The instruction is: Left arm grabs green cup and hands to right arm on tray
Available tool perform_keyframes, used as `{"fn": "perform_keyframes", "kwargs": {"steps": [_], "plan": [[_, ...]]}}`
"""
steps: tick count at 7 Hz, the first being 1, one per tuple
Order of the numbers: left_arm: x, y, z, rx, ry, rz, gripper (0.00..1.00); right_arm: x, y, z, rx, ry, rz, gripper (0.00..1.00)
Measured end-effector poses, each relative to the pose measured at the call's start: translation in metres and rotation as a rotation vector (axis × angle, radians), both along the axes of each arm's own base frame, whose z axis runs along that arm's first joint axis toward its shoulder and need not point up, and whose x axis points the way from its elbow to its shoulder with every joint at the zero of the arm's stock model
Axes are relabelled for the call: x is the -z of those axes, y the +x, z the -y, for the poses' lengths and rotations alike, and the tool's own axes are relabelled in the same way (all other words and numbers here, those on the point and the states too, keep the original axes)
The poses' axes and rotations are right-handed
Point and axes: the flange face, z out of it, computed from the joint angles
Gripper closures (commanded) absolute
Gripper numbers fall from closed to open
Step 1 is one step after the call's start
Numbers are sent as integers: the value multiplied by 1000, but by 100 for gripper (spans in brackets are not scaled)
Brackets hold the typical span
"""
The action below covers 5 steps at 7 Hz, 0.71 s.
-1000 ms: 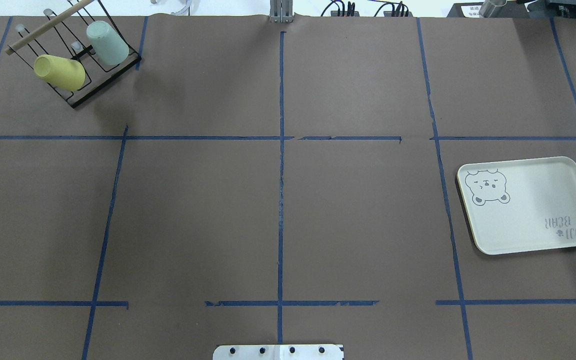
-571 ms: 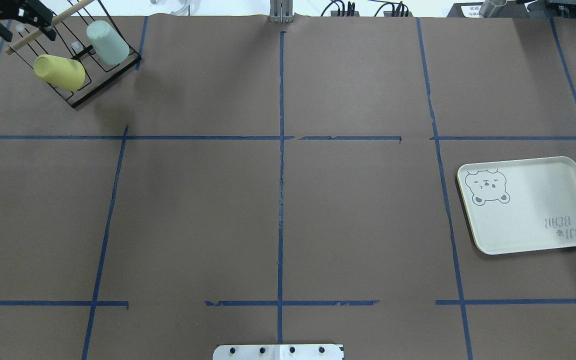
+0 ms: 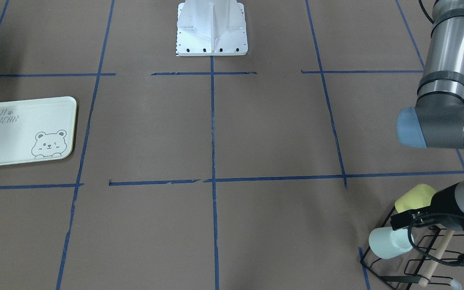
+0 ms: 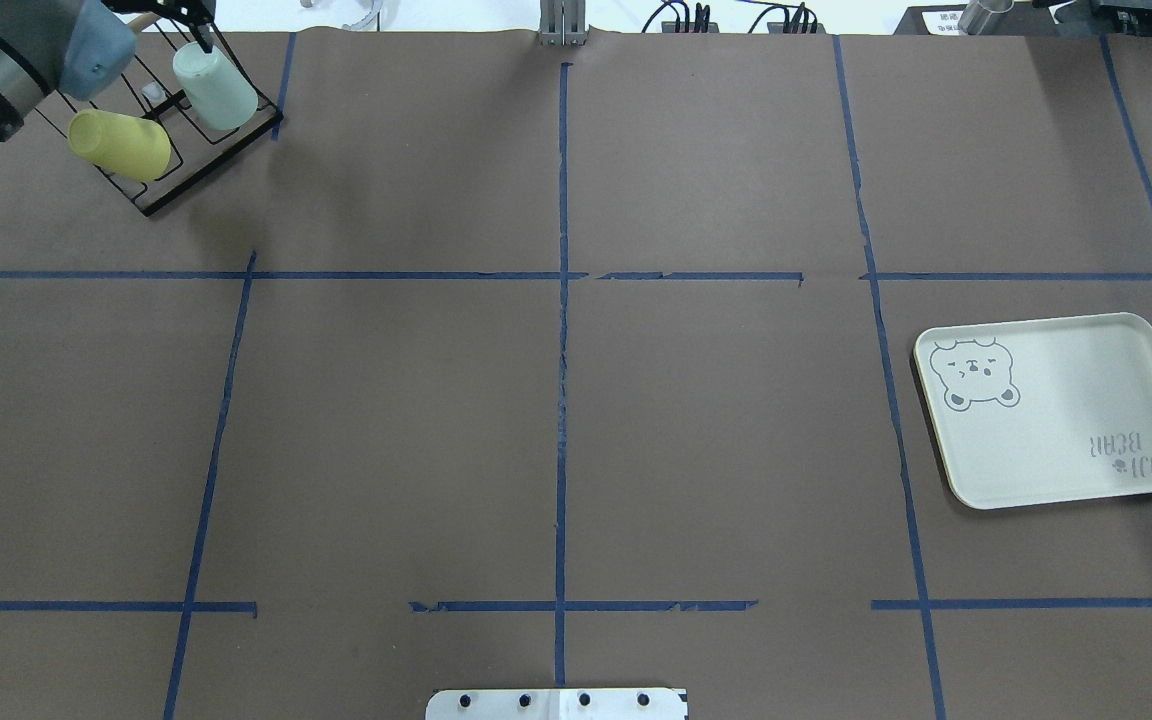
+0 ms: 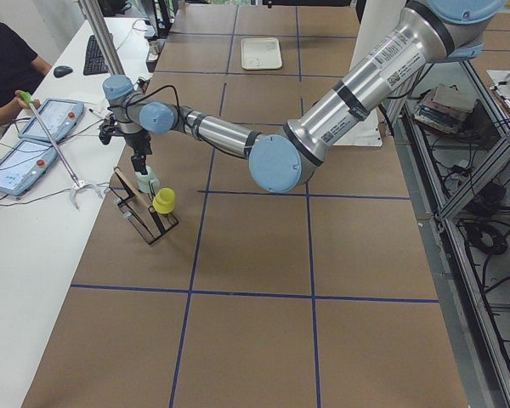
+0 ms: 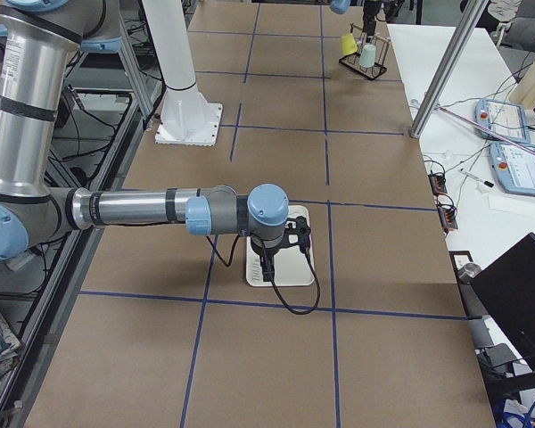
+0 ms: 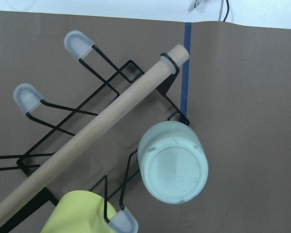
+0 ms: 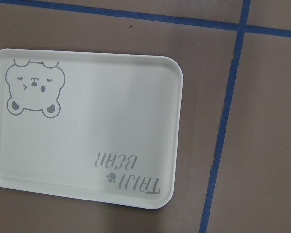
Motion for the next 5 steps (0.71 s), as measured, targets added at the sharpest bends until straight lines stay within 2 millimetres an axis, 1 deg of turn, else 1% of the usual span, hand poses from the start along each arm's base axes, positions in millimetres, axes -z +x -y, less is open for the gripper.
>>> {"fn": "perform_keyframes", "kwargs": {"steps": [1,2,4,5], "plan": [[-4,12,7,11,8,19,0,-3,0,0,1,-5,-1,0],[-10,19,13,20,21,28,0,-6,-1,0,2,-11,0,0],[-21,33,18,34,32,21,3,-8,-1,0,3,-17,2,0],[-26,38,18,35,35,17,11,-9,-1,0,3,-20,3,0]]}}
